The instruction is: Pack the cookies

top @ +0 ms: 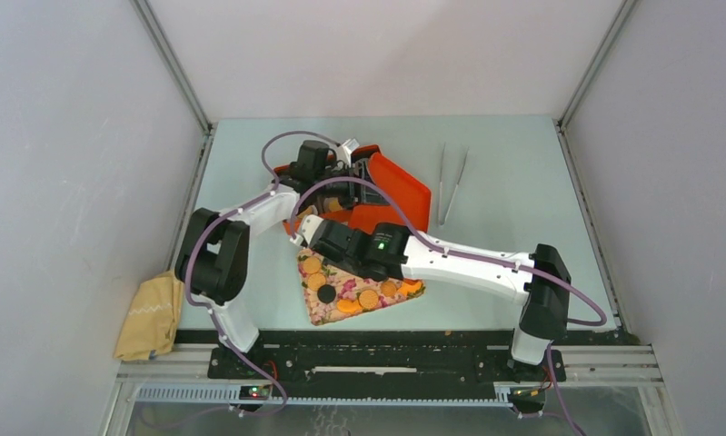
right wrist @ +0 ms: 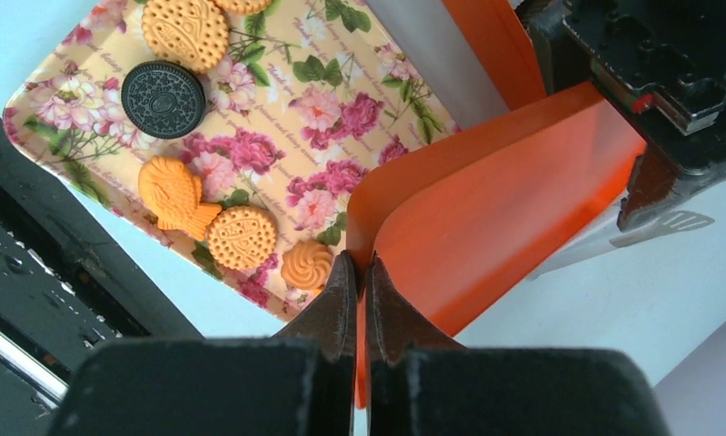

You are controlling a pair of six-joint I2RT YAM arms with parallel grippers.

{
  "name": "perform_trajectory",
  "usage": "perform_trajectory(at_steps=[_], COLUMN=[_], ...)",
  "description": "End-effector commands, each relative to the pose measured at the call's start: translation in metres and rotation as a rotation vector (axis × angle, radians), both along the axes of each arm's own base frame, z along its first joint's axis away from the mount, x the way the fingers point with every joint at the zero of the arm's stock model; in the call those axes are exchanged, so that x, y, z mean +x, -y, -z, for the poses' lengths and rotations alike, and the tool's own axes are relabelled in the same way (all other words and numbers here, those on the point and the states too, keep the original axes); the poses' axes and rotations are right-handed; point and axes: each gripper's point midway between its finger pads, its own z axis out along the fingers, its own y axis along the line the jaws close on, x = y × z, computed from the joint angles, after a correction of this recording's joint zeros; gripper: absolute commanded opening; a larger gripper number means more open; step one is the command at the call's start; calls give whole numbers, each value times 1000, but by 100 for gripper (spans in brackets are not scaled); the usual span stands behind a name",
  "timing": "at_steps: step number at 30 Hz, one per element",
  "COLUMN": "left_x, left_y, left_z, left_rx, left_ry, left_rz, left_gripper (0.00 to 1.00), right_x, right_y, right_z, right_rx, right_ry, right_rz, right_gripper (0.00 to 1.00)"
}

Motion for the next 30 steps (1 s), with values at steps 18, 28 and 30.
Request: perform_trajectory(at_steps=[18, 28, 30], left_x=[18, 40, 40], left_y=[0, -16, -16], left_z=[-50, -79, -82], left_rx=[62, 119, 121], left_ry=[28, 29, 27], left_rz=[-12, -48, -49], left_gripper=[0, 0, 0], right_x=[23, 19, 22], right_y=[33, 46, 45], right_z=[-55, -49, -47], right_rx=[53, 93, 86], right_ry=[420, 485, 510], right_rz=[232, 298, 311], right_gripper=[63, 66, 66])
